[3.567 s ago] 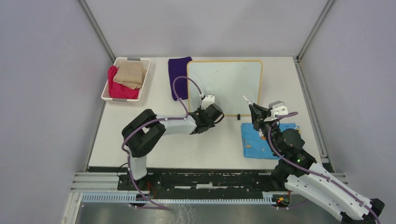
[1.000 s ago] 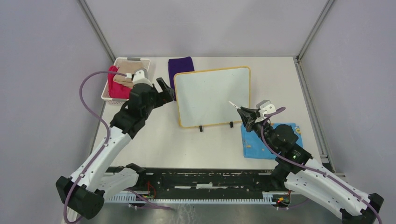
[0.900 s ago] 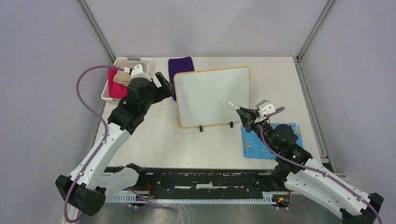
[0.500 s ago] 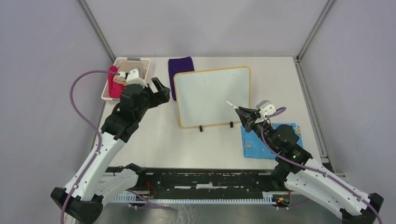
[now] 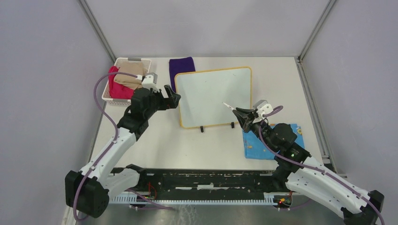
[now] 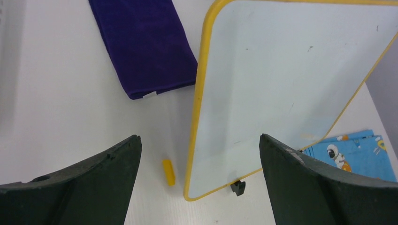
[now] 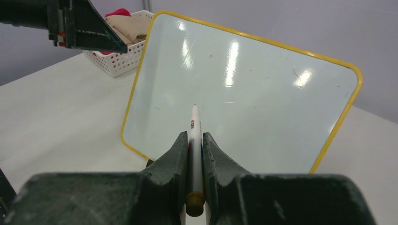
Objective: Write a sentence on the whiteboard
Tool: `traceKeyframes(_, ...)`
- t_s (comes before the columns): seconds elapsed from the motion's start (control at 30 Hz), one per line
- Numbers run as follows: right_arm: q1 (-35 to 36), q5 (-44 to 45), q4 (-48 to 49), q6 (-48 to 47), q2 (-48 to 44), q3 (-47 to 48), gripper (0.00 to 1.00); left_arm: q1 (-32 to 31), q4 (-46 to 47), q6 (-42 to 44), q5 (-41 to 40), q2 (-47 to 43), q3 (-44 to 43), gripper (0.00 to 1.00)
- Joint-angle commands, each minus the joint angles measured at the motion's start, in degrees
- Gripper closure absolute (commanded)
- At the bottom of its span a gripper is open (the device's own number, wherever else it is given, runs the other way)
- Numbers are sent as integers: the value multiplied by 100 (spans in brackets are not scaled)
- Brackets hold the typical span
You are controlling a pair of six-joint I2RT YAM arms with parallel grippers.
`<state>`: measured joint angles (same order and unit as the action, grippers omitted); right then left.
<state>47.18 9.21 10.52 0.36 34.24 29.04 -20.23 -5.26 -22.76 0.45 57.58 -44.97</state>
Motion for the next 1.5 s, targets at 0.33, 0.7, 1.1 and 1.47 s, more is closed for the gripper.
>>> traceKeyframes(0.33,-5,-66,414,129,101,172,100,81,1607,448,570,675,5,0)
traceKeyframes(0.7,-7,162,486,107,38,85,100,512,1635,827,1444,770,-307,4)
traceKeyframes(1.1,-11,0,725,91,130,157,100,1381,3821,-670,3693,1104,979,3)
traceKeyframes(1.47,-10,-480,1117,396,480,293,100,1427,4855,-1090,4973,2341,916,9)
